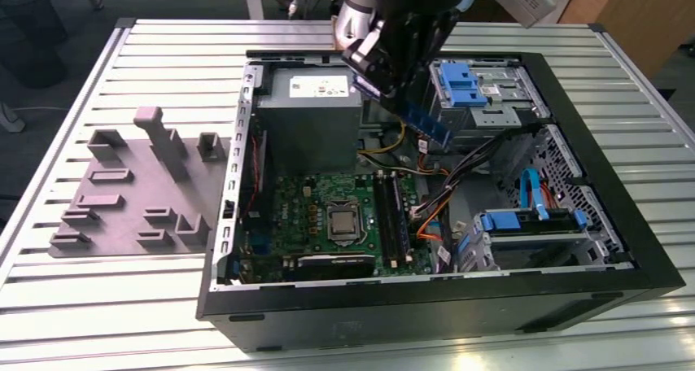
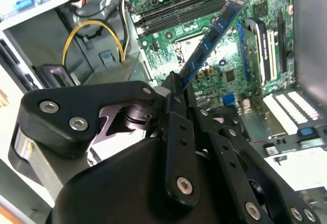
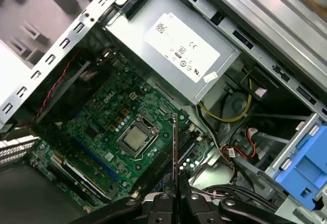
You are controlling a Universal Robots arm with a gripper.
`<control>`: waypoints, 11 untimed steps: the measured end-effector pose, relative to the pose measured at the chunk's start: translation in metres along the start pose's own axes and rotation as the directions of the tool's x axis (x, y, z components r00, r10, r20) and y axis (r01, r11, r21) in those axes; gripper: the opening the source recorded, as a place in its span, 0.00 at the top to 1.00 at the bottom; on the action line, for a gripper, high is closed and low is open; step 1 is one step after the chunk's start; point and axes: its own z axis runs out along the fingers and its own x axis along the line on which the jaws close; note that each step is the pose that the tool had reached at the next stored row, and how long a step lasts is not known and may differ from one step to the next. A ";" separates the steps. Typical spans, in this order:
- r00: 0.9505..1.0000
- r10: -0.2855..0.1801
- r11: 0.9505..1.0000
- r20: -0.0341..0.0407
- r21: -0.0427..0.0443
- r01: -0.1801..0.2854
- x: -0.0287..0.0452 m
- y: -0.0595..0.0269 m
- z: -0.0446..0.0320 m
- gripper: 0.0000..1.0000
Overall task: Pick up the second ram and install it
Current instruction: 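Insert the second ram into the second slot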
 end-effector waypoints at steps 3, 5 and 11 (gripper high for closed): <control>0.998 0.056 0.998 0.002 0.002 -0.056 0.0000 0.0000 0.0009 0.86; 0.996 0.092 0.996 0.003 0.003 -0.092 0.0000 0.0000 0.0015 0.86; 0.980 0.199 0.980 0.006 0.005 -0.199 0.0001 -0.0001 0.0035 0.86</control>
